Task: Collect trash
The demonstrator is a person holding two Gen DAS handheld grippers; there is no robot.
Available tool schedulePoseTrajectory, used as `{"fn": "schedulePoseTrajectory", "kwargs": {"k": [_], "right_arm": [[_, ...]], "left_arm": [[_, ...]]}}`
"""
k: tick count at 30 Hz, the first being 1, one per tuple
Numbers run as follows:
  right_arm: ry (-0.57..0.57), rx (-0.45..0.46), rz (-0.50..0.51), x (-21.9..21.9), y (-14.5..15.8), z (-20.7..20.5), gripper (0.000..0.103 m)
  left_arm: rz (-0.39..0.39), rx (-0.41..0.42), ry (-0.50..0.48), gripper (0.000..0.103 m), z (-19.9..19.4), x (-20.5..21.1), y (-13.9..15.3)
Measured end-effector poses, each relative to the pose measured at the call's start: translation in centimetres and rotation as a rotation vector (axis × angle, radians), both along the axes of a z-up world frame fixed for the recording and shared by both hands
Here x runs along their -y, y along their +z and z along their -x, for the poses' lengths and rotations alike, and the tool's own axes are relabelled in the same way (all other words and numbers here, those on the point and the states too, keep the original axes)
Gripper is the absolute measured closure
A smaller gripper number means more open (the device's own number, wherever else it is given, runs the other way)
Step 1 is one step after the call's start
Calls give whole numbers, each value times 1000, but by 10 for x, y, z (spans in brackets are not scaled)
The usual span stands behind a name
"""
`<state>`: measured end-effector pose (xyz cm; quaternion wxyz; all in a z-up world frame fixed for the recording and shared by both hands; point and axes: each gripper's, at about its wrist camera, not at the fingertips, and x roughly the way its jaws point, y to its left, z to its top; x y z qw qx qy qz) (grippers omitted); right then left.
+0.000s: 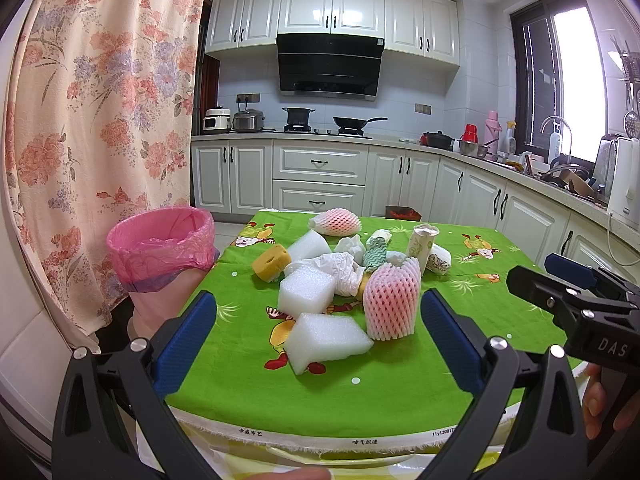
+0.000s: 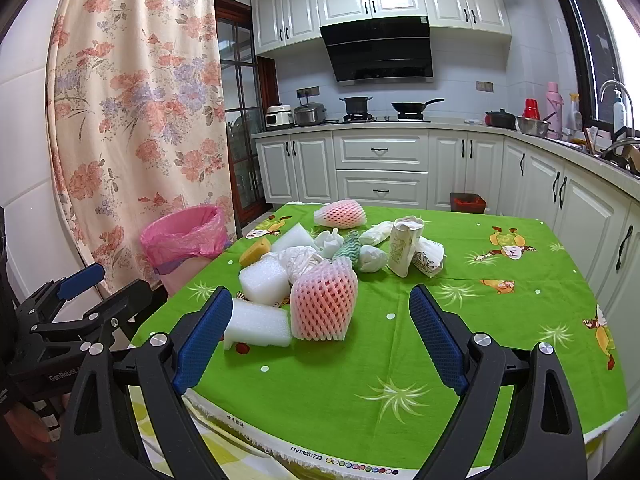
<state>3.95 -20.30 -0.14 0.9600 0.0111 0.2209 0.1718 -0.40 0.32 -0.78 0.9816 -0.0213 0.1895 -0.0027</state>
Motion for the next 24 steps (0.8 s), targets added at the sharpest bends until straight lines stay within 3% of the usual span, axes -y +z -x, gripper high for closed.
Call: {"fn": "schedulePoseTrajectory", "kwargs": {"k": [24], "right_arm": [[-6,7,-17,-2,0,0,19]], "left_arm": [[1,9,2,4,4,0,0]]}}
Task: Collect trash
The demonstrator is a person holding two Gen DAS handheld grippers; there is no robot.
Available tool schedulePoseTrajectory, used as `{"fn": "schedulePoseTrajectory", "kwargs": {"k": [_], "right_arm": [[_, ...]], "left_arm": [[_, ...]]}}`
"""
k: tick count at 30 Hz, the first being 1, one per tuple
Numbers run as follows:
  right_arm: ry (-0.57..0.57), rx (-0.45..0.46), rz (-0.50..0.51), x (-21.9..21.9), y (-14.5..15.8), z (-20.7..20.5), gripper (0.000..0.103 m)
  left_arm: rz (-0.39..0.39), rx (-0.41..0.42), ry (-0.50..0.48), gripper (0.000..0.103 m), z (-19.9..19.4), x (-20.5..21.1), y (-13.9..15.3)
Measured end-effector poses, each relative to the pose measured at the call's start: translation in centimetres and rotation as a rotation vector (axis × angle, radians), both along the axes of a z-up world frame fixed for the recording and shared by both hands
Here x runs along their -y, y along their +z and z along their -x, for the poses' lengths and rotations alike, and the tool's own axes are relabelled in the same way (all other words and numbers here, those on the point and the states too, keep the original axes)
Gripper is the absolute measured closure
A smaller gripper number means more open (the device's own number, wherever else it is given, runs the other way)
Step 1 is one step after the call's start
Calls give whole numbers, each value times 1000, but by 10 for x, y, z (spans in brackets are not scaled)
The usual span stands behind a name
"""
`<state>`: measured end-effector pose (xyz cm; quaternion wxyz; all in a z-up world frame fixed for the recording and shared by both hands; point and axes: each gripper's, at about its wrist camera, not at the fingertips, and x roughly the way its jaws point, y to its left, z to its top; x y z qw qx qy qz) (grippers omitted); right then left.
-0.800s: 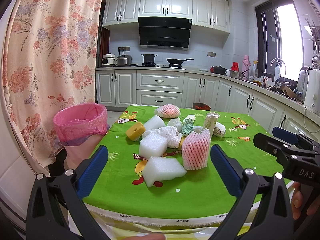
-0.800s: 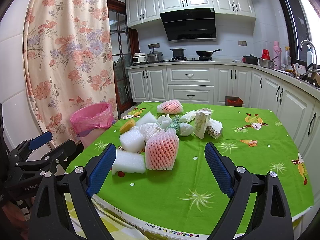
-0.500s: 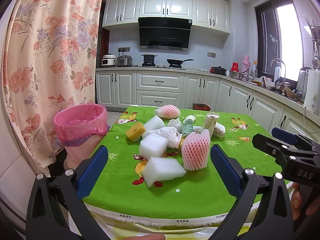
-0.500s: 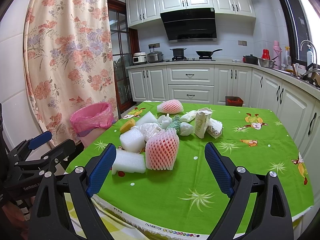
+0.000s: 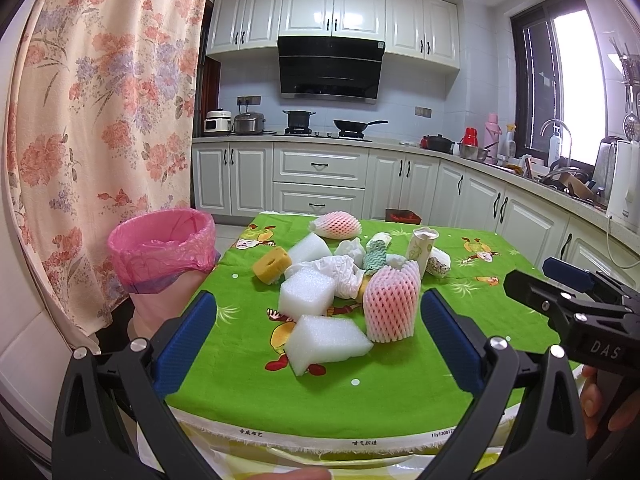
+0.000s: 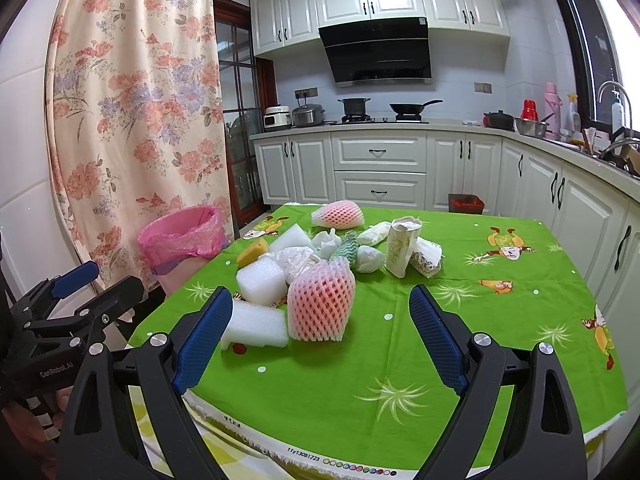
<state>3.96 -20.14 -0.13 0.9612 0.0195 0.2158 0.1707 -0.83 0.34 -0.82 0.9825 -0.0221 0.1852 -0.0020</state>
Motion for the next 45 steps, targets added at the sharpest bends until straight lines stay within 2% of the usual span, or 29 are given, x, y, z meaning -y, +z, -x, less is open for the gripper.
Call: {"fn": "schedulePoseTrajectory", "kwargs": {"k": [8,16,23,32,36,40,42,45], "right_arm": [[-3,-1,-2,5,-3,0,19],[-18,-9,28,3,-13,-10,19],[-46,-31,51,5,-24,-29,19],[-47,-83,91,-4,-50,-58,19],[-52,-118,96,-3,-61,-75,19],[-53,-148,104,-7,-70,-92,19],[-49,-171,111,-12,-76,-104,19],[-27,-201,103,-19,-81,-118,19]], "left_arm": [[5,-6,-3,4,-1,1,3],[3,-47,1,4,-16,0,-3],[-44,-39,-1,4,-34,-2,-11],[-24,-100,-33,4,-63,-15,-33],[-32,-134,-5,4,-78,-24,-48],[11,-160,3,5,-88,-35,-60],[-2,-188,24,5,-96,-37,-67],[-2,-229,5,5,-106,-35,-79]]}}
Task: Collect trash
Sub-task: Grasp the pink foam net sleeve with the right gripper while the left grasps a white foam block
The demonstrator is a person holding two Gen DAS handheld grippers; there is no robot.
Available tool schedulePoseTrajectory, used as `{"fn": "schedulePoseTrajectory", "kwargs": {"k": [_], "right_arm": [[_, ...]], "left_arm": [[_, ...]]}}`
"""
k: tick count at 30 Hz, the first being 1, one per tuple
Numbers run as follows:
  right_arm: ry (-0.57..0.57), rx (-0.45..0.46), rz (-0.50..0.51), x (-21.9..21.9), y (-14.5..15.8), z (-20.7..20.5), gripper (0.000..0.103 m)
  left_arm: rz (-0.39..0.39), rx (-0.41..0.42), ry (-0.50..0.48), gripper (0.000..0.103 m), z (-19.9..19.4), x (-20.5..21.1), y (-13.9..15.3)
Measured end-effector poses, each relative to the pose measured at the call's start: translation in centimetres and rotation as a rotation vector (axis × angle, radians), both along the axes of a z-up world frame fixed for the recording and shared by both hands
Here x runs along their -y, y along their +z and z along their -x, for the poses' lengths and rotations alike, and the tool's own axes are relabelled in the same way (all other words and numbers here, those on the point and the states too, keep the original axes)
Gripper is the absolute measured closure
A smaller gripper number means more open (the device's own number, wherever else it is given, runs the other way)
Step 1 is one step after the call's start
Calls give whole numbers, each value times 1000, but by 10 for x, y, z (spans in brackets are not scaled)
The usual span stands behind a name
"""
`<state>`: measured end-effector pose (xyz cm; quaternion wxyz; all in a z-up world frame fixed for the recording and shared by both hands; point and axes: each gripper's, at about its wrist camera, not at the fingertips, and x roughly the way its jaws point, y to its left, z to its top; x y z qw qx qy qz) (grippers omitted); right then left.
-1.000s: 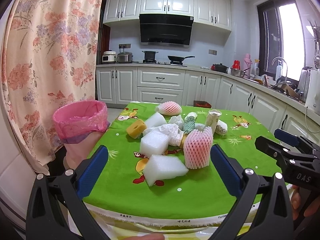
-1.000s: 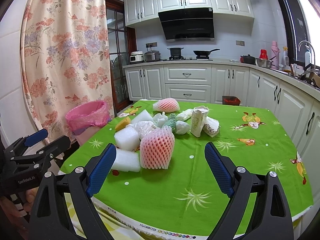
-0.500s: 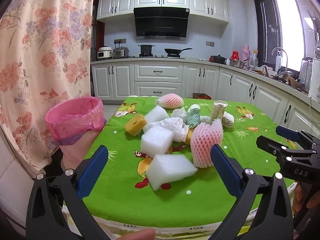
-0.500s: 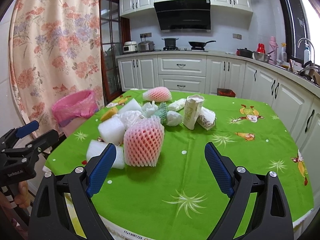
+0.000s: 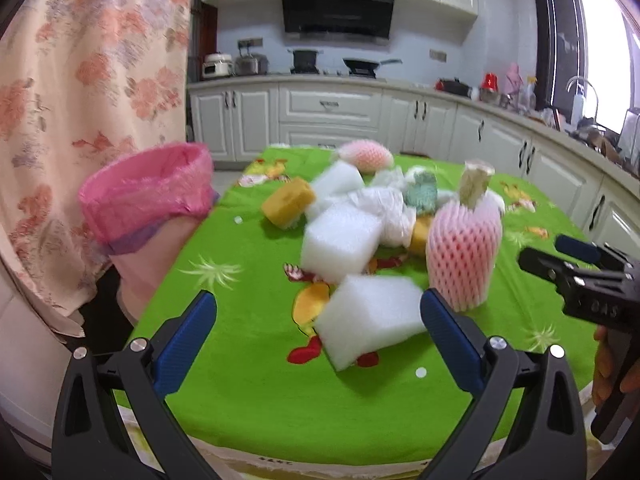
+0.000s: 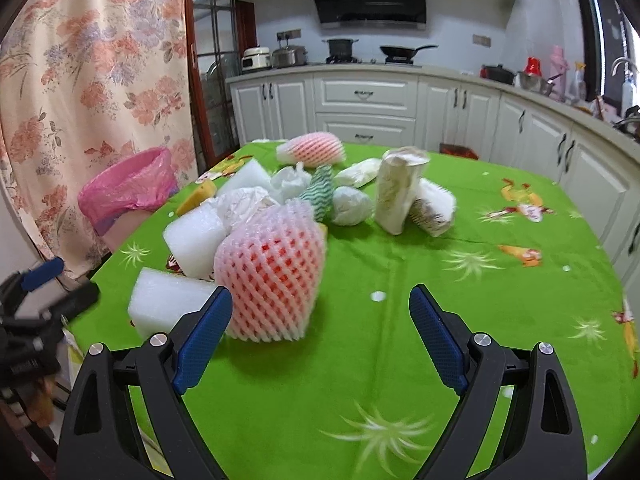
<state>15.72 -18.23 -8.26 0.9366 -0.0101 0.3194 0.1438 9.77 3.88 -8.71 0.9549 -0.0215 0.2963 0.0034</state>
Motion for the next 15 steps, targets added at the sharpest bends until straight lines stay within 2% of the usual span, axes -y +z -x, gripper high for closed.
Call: {"fn": "schedulePoseTrajectory", "kwargs": {"k": [8,13,14,15], "right_arm": [[78,-58,-3,-34,-12,-39,19],[81,-114,-37,-34,-24,-56,19],[82,-119,-43,-32,-26,-57,27],[85,-121,-52,-28,-28,-56,40]], "left_arm": [[24,-66,19,5,-17,-6,-20],[28,-114,-4,5,-30,-4,-28],[23,-120,-14,5,-33,-2,-30],[15,-127,-29,5,-36,2,-32]]}}
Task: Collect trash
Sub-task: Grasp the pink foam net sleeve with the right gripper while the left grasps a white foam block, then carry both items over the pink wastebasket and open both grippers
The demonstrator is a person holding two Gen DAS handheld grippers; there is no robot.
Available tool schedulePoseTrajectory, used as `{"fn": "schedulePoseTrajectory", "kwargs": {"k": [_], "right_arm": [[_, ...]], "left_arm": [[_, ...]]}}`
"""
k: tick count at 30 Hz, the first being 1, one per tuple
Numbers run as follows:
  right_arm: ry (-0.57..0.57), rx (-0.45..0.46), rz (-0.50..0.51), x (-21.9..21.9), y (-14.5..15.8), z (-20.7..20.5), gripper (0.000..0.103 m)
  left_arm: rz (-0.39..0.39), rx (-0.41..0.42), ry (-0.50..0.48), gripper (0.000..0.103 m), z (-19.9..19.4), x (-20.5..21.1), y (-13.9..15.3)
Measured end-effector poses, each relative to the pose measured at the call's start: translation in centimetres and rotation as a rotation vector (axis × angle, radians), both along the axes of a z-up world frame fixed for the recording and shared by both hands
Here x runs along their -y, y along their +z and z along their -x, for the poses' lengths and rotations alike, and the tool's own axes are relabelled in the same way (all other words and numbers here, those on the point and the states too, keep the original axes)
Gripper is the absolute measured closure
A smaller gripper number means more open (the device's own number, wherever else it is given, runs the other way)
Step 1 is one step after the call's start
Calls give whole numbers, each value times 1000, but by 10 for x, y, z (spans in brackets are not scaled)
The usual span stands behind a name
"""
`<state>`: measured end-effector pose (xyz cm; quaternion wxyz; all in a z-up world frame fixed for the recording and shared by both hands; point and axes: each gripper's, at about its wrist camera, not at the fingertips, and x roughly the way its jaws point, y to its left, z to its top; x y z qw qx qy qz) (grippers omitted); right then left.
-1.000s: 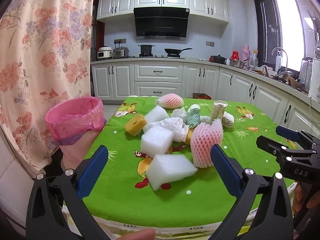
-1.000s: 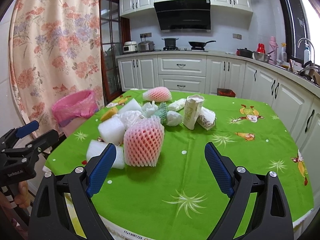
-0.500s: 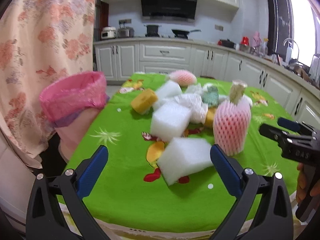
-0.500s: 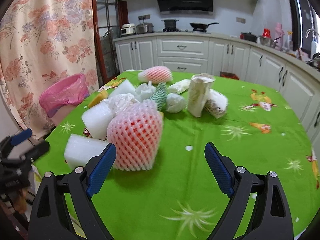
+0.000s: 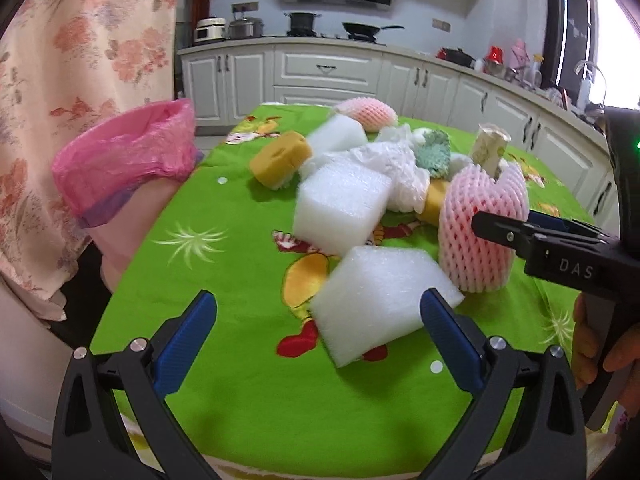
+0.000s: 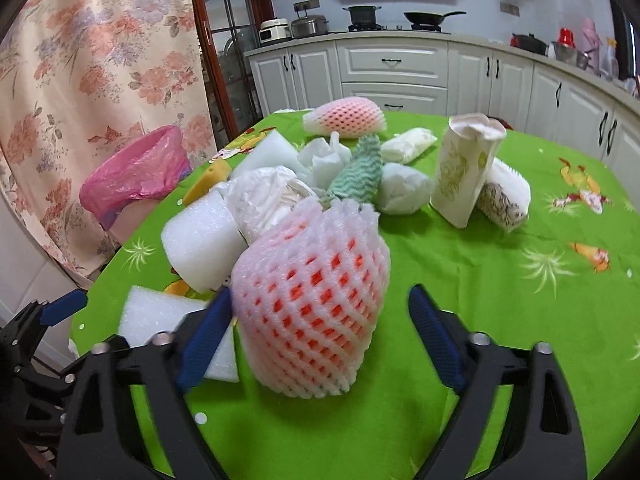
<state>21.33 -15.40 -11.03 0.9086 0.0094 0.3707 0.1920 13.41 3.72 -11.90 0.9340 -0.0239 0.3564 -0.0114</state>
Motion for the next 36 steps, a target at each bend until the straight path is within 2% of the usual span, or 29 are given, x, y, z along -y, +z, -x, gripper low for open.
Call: {"fn": "schedulePoseTrajectory", "kwargs": {"k": [3,6,12,14,19,26,31,36], "right_arm": [[-5,6,9,9,-2,2,63],[-12,17,1,19,-1,4,70],[-8,54,26,26,1,10,72],[-12,54,22,28,0,10,72],[-18,54,12,32,1,6,73],[-5,72,14,24,11,6,74],[11,93,-15,21,24,10,74],[48,126,-35,8,44,9,74]], "left_arm": [[-28,-15,-38,5,-8,11,-5],[-38,-27,-73,8,-19,21,-9],[-46,-43,-156,28,-34,40,-15],[-69,-26,-161,30,-33,46,-15],[-51,11,-162,46,-29,46,-10],[-9,28,-137,52,-29,31,3],[1,60,-115,53,-25,22,17],[18,106,-53,53,-23,1,37]]}}
